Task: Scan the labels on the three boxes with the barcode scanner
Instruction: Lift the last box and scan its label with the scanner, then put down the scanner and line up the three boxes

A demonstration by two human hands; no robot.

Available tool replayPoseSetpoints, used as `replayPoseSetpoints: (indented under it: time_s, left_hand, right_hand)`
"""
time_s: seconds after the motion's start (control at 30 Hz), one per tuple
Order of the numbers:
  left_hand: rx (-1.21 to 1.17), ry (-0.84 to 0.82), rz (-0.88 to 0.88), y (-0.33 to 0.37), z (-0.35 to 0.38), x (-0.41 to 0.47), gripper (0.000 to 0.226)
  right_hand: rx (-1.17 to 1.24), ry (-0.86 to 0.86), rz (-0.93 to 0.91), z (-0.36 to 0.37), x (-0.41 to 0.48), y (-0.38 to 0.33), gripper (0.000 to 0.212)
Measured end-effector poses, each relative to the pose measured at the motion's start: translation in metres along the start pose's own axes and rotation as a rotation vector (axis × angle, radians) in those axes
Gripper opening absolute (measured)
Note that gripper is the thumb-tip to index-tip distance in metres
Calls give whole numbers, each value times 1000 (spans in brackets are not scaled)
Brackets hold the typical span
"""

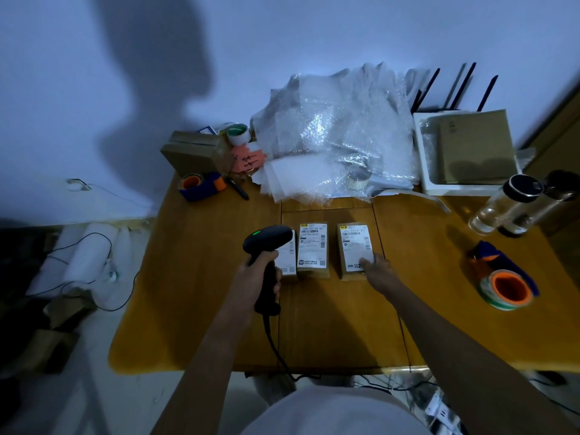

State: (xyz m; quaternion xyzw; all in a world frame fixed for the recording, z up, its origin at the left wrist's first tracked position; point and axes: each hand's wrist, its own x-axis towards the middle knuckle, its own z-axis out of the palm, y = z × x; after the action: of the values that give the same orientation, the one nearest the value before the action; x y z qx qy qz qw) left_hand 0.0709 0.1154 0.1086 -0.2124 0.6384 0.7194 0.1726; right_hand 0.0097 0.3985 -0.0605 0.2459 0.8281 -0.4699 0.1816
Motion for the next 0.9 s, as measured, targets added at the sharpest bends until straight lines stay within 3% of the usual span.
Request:
replayPoseSetpoints:
  time_s: [0.13,0.3,0.47,0.53,0.63,0.73,0.9]
  left_hand:
    - [-98,106,-20,1,-11,9,25]
    - [-159,149,-42,3,-27,12,12]
    - [-230,184,-63,6,-42,21,17]
    - [-254,183,-66,8,-47,26,18]
    - [-290,188,-77,9,-52,37,24]
    - [-311,183,-70,5,-59,49,25]
    - [-305,207,-130,3,-69,62,22]
  right_hand:
    - [32,4,71,2,8,1,65]
    - [-156,207,45,5,-11,-28,68]
    - [-187,269,-163,15,-31,-72,48]
    - [-143,179,-222,25,-37,-93,39]
    - [-87,-146,-302,40,-61,-127,25]
    - [-53,-420,-382,61,-89,-155,29]
    - [-96,-603,-364,109,-110,-176,38]
